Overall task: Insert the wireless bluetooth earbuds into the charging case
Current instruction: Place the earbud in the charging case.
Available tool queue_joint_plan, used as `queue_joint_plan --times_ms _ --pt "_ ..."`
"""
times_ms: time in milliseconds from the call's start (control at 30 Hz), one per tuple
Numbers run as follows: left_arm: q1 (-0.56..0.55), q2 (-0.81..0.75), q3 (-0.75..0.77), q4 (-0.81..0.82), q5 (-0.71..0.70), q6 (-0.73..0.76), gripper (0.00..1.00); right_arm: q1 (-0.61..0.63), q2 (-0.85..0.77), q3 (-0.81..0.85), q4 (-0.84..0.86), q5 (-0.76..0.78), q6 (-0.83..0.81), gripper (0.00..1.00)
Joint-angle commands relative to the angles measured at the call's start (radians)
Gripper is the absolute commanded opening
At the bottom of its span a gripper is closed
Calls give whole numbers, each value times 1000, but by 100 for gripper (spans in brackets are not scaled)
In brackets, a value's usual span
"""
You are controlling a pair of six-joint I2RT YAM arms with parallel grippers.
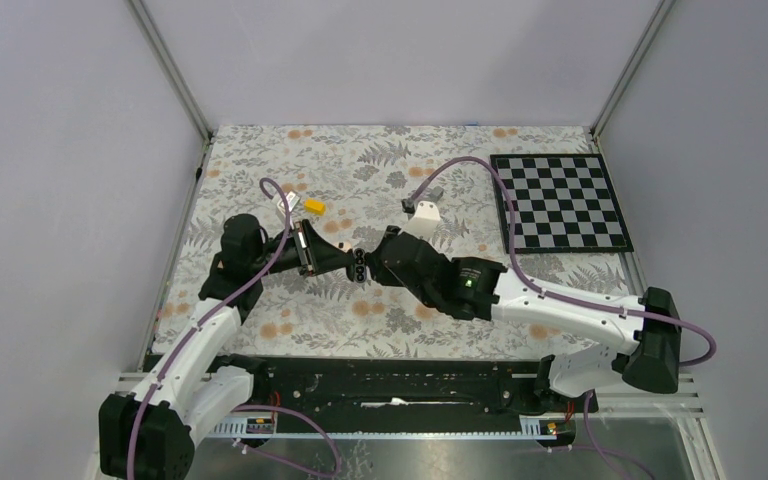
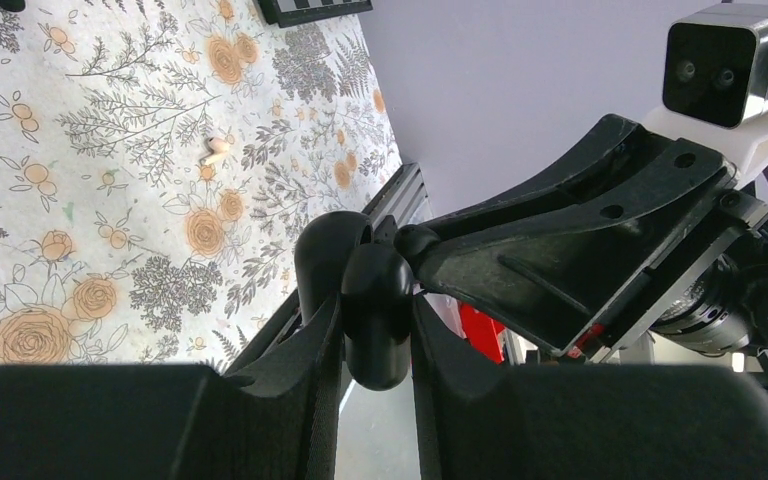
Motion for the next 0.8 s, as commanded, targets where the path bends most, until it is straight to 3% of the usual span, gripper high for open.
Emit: queue_joint_plan --times_ms 0,767 --pt "-3 -9 25 48 -8 -22 0 10 28 70 -9 78 27 0" --pt "-3 -36 31 -46 -43 27 0 24 109 127 -25 78 45 0"
